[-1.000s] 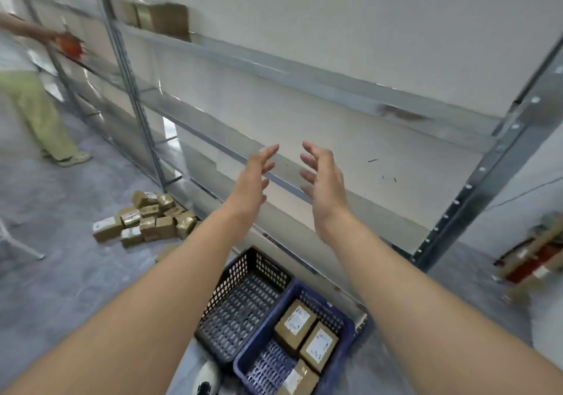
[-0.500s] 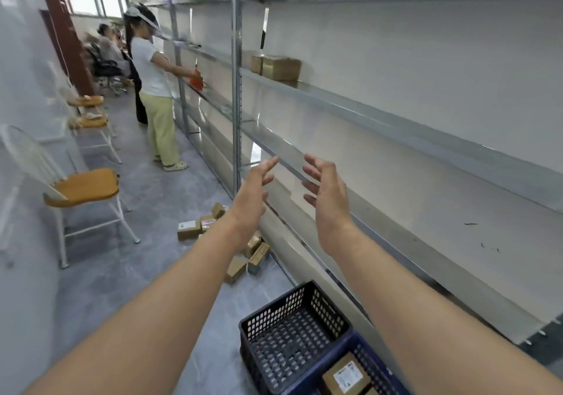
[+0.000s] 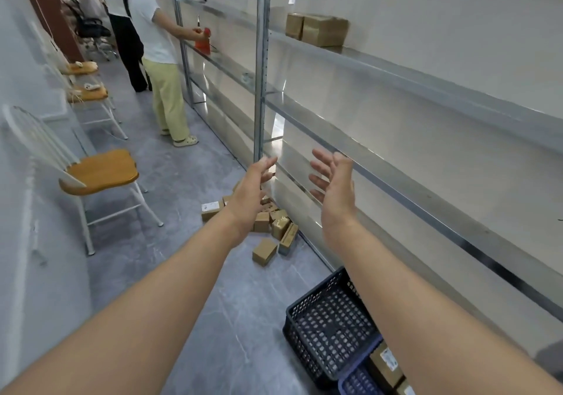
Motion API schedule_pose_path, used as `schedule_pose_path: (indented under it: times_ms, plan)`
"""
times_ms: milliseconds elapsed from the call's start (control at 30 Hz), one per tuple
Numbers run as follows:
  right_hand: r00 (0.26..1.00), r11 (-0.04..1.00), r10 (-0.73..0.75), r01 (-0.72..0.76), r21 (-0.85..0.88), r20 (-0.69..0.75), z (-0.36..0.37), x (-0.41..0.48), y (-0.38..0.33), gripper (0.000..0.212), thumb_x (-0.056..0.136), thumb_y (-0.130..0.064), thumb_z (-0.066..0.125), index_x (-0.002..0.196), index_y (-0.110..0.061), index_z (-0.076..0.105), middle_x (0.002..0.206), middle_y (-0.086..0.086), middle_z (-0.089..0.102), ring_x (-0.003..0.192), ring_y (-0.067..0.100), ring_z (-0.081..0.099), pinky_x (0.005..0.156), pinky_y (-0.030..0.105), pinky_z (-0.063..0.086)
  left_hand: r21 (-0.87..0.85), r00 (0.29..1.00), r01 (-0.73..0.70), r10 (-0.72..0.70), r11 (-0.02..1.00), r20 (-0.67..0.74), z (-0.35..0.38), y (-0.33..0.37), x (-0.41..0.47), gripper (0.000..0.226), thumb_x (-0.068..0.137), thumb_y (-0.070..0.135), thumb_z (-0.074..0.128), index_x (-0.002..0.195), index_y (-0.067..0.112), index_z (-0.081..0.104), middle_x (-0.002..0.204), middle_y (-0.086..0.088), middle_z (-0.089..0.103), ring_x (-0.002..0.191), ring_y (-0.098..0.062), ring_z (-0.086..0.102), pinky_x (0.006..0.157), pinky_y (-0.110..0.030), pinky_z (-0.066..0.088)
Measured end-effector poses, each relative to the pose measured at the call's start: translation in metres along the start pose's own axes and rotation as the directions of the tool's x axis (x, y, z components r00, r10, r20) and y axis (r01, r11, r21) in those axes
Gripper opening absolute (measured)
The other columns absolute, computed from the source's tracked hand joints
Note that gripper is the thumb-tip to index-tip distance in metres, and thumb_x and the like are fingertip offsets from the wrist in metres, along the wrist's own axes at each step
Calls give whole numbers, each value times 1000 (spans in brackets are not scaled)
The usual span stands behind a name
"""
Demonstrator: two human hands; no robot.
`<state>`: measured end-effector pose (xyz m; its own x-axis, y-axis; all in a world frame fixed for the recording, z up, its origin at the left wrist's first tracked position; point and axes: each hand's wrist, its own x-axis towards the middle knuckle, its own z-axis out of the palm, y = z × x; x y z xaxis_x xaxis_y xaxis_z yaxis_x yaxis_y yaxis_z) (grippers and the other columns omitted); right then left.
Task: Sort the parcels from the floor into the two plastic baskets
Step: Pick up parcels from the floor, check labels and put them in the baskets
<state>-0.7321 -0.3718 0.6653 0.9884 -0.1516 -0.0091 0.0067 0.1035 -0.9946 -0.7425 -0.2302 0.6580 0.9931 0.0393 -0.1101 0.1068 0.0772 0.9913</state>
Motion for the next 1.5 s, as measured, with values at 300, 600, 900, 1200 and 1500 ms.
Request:
schedule_pose_path:
  times_ms: [300, 600, 900, 1200, 1500]
  plan:
    - [996, 998, 56, -58, -18, -72, 58, 79, 32, 66, 107, -61, 26, 147, -27, 65, 150, 1, 62, 136, 23, 56, 108, 44, 45, 49, 992, 111, -114, 993, 58, -49, -9, 102, 59, 92, 66, 35, 144, 43, 51, 147, 8, 47, 137, -25, 38, 116, -46, 30]
    - [971, 977, 212, -213, -2, -108, 71, 234, 114, 61, 115, -51, 22, 147, -25, 67, 152, 2, 62, 139, 22, 57, 101, 35, 46, 122, 967, 248, -254, 961, 35, -42, -52, 253, 82, 71, 77, 41, 144, 42, 54, 153, 4, 48, 145, -29, 38, 122, -52, 24]
    - [938, 947, 317, -321, -7, -140, 72, 372, 159, 60, 115, -51, 21, 138, -29, 73, 144, -3, 67, 131, 17, 60, 106, 42, 47, 172, 923, 378, -385, 910, 10, -31, -75, 394, 64, 91, 66, 36, 146, 38, 53, 158, 4, 43, 148, -28, 34, 123, -53, 23]
    - [861, 902, 421, -430, 34, -284, 98, 481, 218, 62, 106, -58, 25, 133, -33, 75, 142, -5, 68, 131, 16, 61, 118, 48, 43, 227, 866, 453, -486, 862, 120, -34, -122, 542, 58, 97, 63, 37, 147, 37, 51, 157, 3, 45, 147, -31, 35, 122, -53, 24]
    - [627, 808, 544, -570, 147, -557, 142, 583, 319, 57, 108, -55, 29, 121, -29, 78, 136, -8, 71, 131, 18, 63, 121, 50, 43, 346, 725, 537, -631, 769, 278, -63, -218, 692, 67, 85, 69, 32, 143, 43, 54, 154, 7, 48, 143, -22, 42, 121, -57, 24]
